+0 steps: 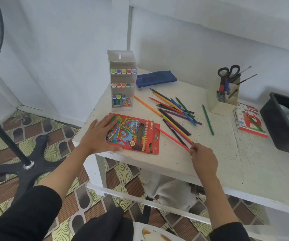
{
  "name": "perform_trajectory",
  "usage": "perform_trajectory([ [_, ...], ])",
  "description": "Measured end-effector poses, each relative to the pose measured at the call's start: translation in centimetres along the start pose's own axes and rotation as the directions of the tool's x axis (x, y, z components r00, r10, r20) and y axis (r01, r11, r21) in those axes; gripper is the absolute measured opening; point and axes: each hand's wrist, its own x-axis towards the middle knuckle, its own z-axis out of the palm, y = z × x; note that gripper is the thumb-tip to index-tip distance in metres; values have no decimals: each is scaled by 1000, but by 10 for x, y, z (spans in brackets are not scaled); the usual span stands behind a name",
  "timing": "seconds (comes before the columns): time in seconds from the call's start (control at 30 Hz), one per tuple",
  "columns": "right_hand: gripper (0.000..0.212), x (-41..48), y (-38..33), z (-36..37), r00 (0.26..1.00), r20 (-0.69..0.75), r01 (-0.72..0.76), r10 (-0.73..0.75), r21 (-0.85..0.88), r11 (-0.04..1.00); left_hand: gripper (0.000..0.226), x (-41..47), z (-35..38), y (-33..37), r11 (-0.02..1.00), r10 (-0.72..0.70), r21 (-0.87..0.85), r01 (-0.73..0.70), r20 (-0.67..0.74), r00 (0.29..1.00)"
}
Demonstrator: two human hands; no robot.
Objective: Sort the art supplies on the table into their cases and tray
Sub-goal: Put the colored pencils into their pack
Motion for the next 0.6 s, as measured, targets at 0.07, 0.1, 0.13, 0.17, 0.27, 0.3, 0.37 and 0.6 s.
perform_trajectory([
  [0.07, 10, 0, -3, 1, 997, 43, 61, -63, 62, 996, 132, 0, -1, 0, 1000, -1, 2, 1, 3, 1000],
  [0.1, 8, 0, -6, 2, 992, 67, 103, -110, 94, 990, 132, 0, -1, 0, 1000, -1, 3, 1, 4, 1000],
  [0.13, 7, 0, -10, 3, 983, 91, 145, -156, 122, 982, 132, 0, -1, 0, 1000, 1, 3, -1, 6, 1000],
  [0.17, 7, 0, -15, 4, 972, 116, 185, -203, 145, 972, 132, -1, -1, 0, 1000, 1, 2, -1, 6, 1000],
  [0.27, 10, -1, -33, 14, 923, 176, 309, -343, 195, 931, 132, -1, -1, 0, 1000, -3, -2, 3, 5, 1000],
  [0.3, 12, -2, -39, 18, 907, 187, 339, -377, 203, 918, 132, -1, -1, 0, 1000, -4, 2, 4, 7, 1000],
  [0.37, 19, -2, -51, 24, 887, 191, 372, -419, 241, 896, 132, -1, -1, 1, 1000, -7, 6, 7, 10, 1000],
  [0.6, 26, -5, -76, 39, 942, 129, 200, -309, 526, 827, 131, -2, -2, 2, 1000, -11, -5, 11, 14, 1000],
])
